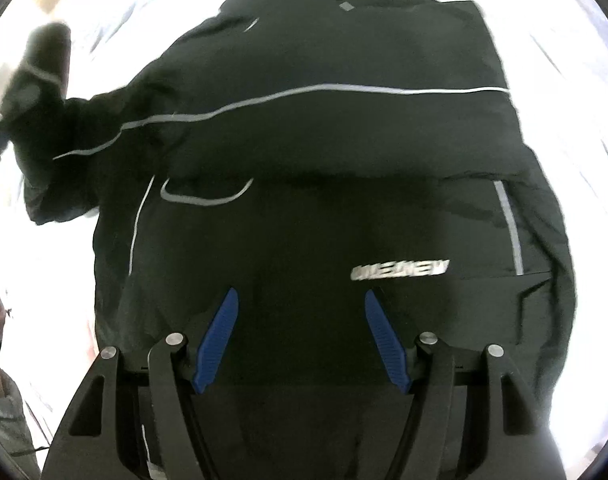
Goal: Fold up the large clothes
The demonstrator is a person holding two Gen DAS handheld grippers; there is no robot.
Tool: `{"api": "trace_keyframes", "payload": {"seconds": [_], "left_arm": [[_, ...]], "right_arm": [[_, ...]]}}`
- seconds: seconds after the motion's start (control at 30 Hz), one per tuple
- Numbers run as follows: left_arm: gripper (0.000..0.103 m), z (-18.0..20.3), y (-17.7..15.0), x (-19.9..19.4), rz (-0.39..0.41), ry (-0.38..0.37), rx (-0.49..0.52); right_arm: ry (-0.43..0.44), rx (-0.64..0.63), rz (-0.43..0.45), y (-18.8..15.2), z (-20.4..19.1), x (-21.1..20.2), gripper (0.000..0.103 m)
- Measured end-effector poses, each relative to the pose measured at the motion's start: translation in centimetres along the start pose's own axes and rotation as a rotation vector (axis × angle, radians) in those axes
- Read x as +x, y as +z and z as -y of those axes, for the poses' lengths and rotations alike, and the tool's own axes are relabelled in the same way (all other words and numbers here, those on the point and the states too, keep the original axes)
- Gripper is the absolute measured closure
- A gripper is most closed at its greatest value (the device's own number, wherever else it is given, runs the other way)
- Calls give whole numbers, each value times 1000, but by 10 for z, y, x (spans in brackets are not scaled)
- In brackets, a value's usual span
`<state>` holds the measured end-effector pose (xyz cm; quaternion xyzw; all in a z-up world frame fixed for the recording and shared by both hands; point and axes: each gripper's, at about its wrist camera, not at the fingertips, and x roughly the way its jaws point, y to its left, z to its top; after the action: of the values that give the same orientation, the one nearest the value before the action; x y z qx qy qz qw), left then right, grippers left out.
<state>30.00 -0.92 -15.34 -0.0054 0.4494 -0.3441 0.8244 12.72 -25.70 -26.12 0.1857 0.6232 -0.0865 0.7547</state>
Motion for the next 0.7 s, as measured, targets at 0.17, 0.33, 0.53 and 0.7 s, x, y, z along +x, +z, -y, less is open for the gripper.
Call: {"api": "trace_keyframes", "payload": {"seconds": [0.17,0.33,0.53,0.7], "left_arm": [[72,78,13,41,-43,-160,100],[69,114,0,108,-147,-240,95],[46,109,-33,208,-362,-186,22],[31,100,-45,221,-399,-274,-39]], "right_arm": [[-28,61,28,-1,37,-11,34],[-40,132,9,-7,72,-5,34],[-48,152,-12,-5,93,5,34],[-72,108,6,10,93,4,34]]}}
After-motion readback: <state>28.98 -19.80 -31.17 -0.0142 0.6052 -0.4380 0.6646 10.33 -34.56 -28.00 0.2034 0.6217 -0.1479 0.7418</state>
